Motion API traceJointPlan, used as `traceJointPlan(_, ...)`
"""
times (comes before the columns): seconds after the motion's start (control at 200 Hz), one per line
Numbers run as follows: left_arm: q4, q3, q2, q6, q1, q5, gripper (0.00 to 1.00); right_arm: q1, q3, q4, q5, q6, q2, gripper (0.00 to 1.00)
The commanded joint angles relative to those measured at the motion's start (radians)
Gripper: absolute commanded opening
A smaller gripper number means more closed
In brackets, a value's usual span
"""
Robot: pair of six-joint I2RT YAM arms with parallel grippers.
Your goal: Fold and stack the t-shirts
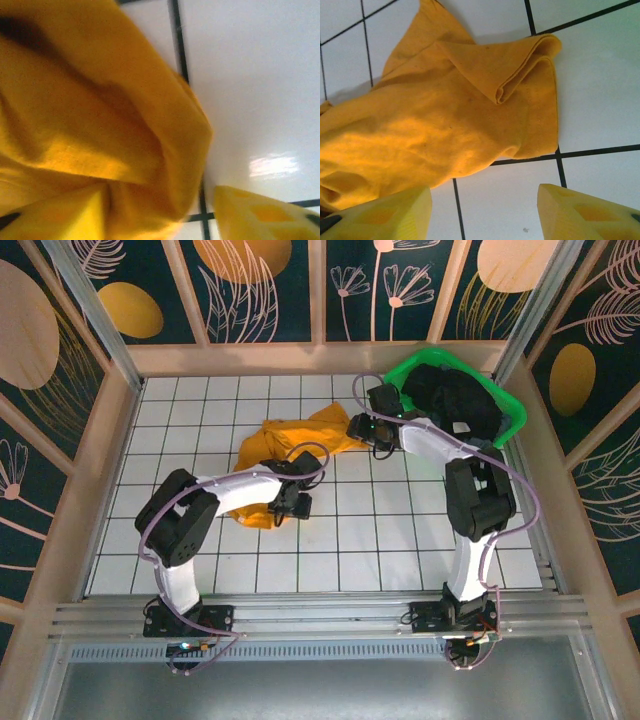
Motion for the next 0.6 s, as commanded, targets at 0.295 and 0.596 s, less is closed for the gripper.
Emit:
traceJointPlan(0.295,-0.144,-0.044,-0.355,-0.292,0.229,-0.343,0.0,-0.014,0.121,-0.04,0.031,0.073,0.103,0.49)
traceJointPlan(0.596,-0.21,0.091,-0.575,-0.314,0.403,-0.541,0.0,0.023,0.116,-0.035,0.069,0.082,0.055,0.35)
